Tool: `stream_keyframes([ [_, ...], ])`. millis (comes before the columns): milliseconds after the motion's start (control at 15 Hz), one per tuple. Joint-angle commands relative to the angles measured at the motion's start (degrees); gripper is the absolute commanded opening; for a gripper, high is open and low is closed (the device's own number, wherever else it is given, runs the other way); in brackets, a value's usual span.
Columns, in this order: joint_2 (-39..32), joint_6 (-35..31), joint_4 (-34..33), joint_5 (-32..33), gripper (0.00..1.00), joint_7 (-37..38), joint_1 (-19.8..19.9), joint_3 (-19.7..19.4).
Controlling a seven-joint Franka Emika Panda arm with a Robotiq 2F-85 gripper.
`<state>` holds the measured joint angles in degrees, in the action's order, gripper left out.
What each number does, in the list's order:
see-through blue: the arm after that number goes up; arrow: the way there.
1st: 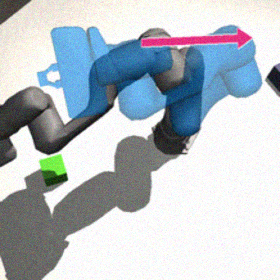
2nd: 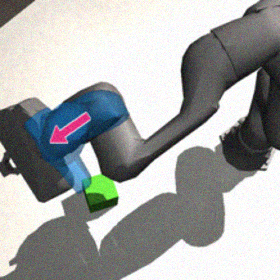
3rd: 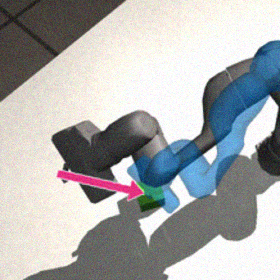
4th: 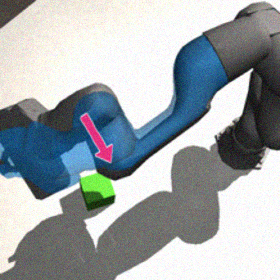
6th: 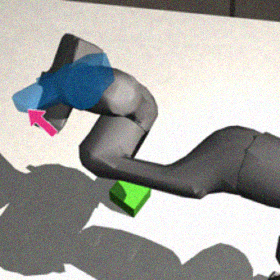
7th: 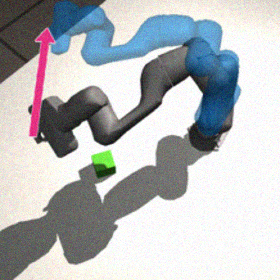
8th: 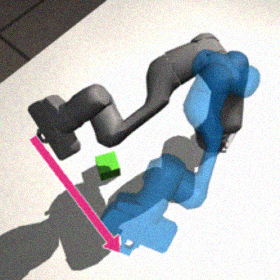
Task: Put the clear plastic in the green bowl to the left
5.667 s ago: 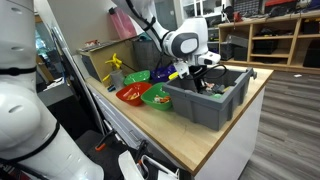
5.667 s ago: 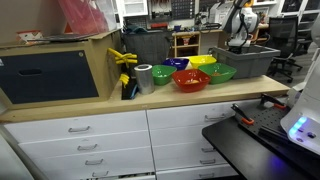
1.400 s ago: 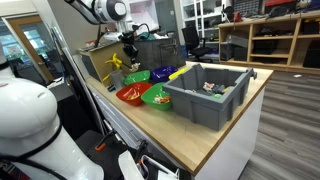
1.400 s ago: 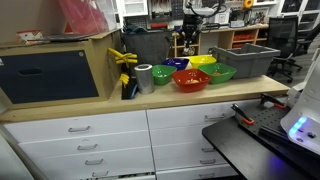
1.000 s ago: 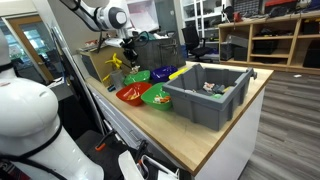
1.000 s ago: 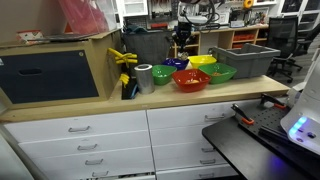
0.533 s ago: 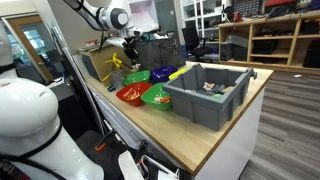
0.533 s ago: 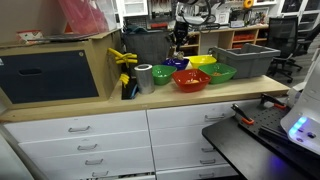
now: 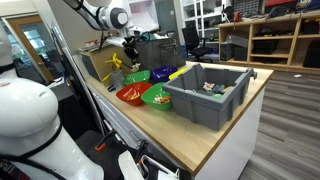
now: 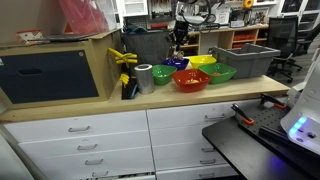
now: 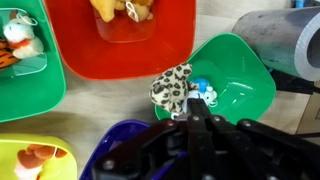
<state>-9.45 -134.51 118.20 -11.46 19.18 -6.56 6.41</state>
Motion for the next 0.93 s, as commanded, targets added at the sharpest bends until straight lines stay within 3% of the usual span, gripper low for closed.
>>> stream_keyframes([
  [0,-1.4,-0.3,-0.4,-0.6,0.0,-1.5,-0.2,-0.1],
  [267,-5.7,-5.0,-2.5,-0.5,0.0,-2.9,-1.3,0.7],
  [867,-19.4,-26.1,-10.2,-1.9,0.0,-2.6,-3.1,1.7],
])
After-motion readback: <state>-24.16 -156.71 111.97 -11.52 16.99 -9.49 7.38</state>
